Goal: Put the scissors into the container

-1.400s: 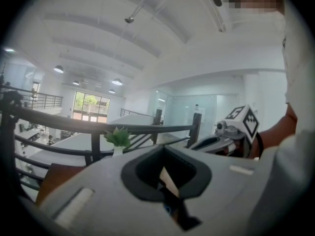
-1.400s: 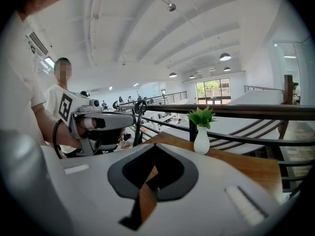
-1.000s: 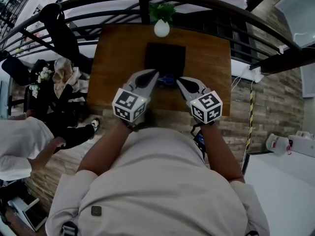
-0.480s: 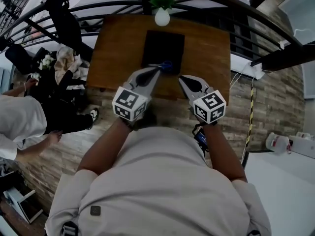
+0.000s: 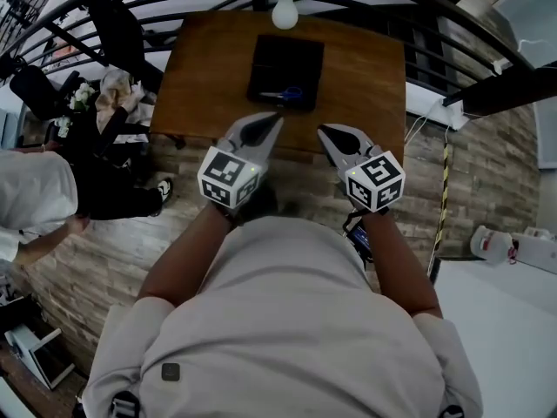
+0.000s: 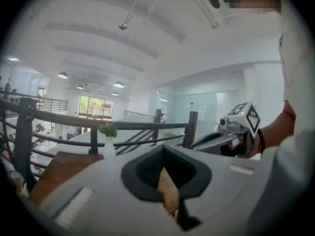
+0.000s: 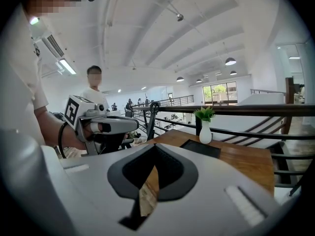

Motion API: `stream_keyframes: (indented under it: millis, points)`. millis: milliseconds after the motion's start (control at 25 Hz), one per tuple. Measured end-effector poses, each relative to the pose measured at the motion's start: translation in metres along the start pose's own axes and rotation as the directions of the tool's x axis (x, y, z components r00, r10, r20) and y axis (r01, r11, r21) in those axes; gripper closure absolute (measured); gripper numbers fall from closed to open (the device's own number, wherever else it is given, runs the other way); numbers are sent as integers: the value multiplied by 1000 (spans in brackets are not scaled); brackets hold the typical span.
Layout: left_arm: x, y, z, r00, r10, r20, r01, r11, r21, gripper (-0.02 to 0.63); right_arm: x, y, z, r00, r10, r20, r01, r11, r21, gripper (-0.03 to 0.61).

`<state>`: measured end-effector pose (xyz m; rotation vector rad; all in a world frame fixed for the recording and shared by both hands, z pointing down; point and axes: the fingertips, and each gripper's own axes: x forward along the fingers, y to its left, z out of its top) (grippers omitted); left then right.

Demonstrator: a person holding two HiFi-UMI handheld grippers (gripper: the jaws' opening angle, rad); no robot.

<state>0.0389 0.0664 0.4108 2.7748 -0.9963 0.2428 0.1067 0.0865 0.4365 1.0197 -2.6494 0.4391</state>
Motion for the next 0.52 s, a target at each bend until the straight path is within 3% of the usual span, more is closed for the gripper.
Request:
stream_keyframes:
  millis: [520]
  points:
    - [0, -19, -7, 1000, -24, -8, 24, 1000, -2, 614, -14, 9, -10, 1000, 19, -9, -19, 1000, 9, 572]
